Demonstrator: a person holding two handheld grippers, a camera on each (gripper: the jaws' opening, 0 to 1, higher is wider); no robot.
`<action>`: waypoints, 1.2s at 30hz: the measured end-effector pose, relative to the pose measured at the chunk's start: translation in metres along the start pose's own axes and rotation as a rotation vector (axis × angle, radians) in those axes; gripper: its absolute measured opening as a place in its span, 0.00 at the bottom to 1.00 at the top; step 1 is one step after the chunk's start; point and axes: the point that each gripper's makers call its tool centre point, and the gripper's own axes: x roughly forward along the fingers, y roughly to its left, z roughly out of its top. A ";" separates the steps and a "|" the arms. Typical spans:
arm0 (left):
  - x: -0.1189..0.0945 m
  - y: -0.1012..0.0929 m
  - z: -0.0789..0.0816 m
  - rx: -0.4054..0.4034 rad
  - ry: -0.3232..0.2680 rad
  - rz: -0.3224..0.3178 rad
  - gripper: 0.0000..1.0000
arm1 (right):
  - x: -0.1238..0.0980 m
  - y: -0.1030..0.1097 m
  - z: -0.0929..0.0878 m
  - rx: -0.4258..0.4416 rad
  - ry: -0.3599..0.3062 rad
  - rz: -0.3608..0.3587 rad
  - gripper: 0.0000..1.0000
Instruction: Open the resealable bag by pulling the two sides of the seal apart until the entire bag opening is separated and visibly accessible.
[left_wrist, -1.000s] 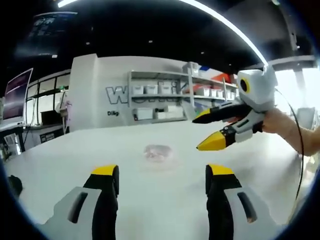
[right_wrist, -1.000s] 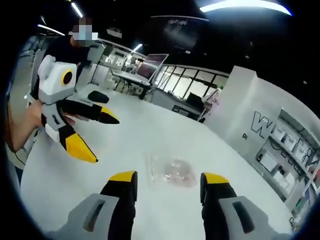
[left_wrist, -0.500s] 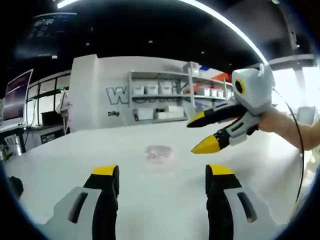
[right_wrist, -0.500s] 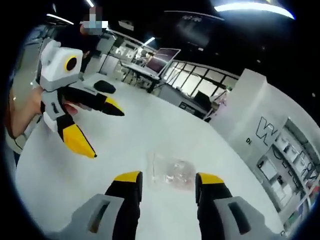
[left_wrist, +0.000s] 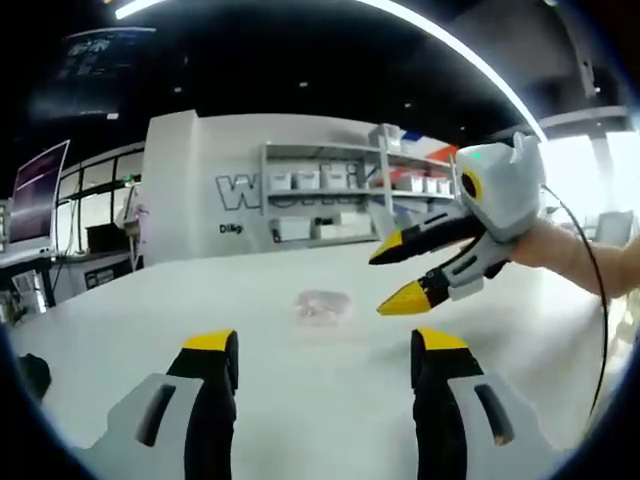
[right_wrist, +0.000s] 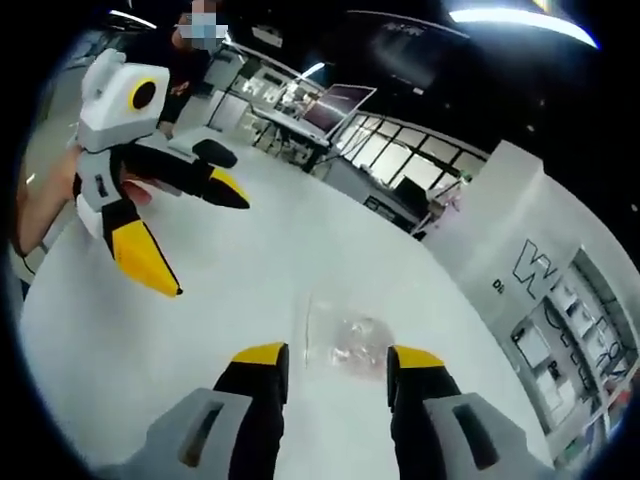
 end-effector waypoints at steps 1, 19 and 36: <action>0.000 0.000 0.000 0.001 -0.001 0.000 0.70 | 0.002 0.000 -0.001 -0.004 0.003 0.004 0.36; 0.003 0.000 0.000 0.006 0.003 -0.004 0.69 | 0.011 0.000 -0.021 -0.044 0.054 0.010 0.34; 0.005 0.000 -0.002 0.004 0.010 -0.003 0.69 | 0.024 -0.002 -0.023 -0.161 0.069 -0.005 0.29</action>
